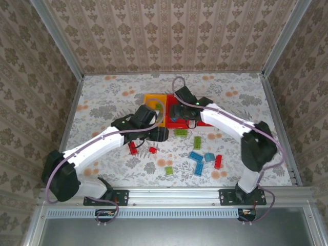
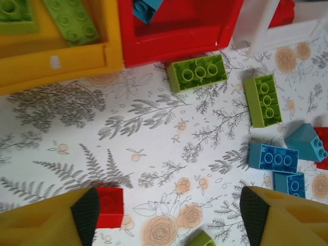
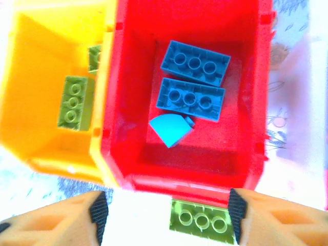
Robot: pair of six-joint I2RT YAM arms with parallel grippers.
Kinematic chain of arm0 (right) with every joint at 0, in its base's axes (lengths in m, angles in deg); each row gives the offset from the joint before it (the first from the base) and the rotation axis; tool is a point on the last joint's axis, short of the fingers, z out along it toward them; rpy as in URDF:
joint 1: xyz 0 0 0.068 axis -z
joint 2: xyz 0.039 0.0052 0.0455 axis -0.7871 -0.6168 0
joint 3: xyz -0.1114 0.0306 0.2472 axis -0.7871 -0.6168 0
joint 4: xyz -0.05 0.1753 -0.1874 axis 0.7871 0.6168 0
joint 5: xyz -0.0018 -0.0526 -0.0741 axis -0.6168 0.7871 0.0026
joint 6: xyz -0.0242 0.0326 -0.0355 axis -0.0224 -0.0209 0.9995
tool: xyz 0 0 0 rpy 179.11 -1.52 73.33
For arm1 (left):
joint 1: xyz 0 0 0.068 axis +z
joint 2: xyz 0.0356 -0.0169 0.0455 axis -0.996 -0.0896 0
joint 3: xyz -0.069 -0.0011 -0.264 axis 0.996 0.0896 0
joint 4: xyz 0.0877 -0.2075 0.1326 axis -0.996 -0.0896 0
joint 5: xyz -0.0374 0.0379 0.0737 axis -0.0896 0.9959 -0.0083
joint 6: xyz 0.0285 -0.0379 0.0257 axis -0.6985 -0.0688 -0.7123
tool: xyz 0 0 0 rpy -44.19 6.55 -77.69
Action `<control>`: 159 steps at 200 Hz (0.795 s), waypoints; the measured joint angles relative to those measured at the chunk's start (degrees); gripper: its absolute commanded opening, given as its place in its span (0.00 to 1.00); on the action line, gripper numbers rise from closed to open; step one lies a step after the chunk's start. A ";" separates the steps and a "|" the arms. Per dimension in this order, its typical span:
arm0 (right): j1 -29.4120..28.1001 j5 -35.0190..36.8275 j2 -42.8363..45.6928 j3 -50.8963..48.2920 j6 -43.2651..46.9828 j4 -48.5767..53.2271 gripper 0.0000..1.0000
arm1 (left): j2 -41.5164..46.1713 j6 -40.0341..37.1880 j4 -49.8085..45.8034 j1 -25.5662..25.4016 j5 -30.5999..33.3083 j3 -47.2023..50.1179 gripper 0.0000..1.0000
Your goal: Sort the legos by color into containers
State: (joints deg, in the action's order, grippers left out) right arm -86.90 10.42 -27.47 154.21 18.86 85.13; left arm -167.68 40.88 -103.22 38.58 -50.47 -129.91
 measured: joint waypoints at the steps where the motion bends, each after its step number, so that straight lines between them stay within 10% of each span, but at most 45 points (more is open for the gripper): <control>1: 0.00 -0.07 0.39 -0.33 0.17 -0.13 0.74 | -0.13 0.02 0.04 -0.09 0.07 -0.07 0.80; 85: 8.68 -5.73 36.89 -30.62 3.91 0.50 0.91 | -23.78 8.11 -0.48 -12.52 13.57 -15.74 0.98; 159: 12.59 -11.54 45.77 -34.86 5.99 5.27 0.92 | -32.70 13.40 -2.29 -12.96 17.73 -21.99 0.95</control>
State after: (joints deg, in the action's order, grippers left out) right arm -74.31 -1.12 18.30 119.35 24.85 90.40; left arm -200.37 54.28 -105.51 25.62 -32.74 -151.90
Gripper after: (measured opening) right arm 0.915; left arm 0.957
